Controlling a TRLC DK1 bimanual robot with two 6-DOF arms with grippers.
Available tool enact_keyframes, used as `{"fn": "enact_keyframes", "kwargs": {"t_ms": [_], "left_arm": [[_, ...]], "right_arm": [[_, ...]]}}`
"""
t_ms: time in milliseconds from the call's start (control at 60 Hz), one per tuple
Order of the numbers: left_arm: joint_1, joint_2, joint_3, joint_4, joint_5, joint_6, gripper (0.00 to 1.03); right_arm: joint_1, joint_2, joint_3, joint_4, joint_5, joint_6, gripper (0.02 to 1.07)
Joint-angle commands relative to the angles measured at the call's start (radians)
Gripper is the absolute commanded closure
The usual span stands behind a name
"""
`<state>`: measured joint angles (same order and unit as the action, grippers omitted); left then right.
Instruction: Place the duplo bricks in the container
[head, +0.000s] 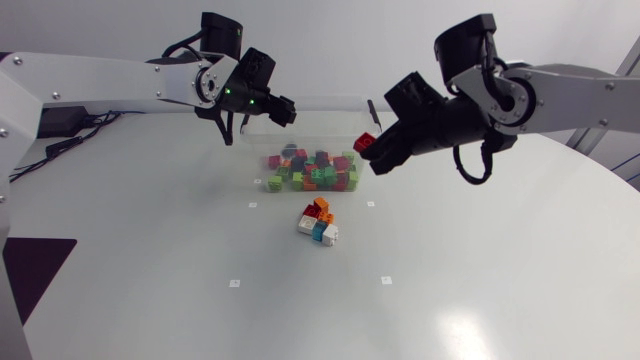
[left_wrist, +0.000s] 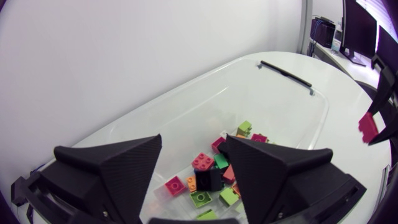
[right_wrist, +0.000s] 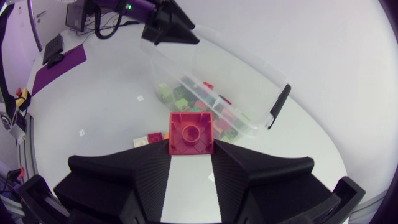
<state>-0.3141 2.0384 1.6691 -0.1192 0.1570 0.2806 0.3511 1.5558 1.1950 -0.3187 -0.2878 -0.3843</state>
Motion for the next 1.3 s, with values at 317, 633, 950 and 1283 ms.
{"fn": "enact_keyframes", "kwargs": {"t_ms": [317, 633, 950, 1283], "left_arm": [[0.013, -0.208, -0.238, -0.011, 0.006, 0.135, 0.05], [0.010, -0.343, -0.460, -0.016, 0.170, 0.319, 0.06], [-0.033, -0.303, -0.565, -0.034, 0.257, 0.502, 0.06], [-0.068, -0.192, -0.588, -0.059, 0.300, 0.704, 0.06]], "right_arm": [[0.000, 0.167, 0.249, -0.042, -0.004, 0.091, 0.80], [0.009, 0.320, 0.425, -0.053, -0.004, 0.147, 0.80], [0.025, 0.464, 0.574, -0.069, 0.001, 0.186, 0.80], [0.026, 0.593, 0.718, -0.120, 0.012, 0.199, 0.38]]}}
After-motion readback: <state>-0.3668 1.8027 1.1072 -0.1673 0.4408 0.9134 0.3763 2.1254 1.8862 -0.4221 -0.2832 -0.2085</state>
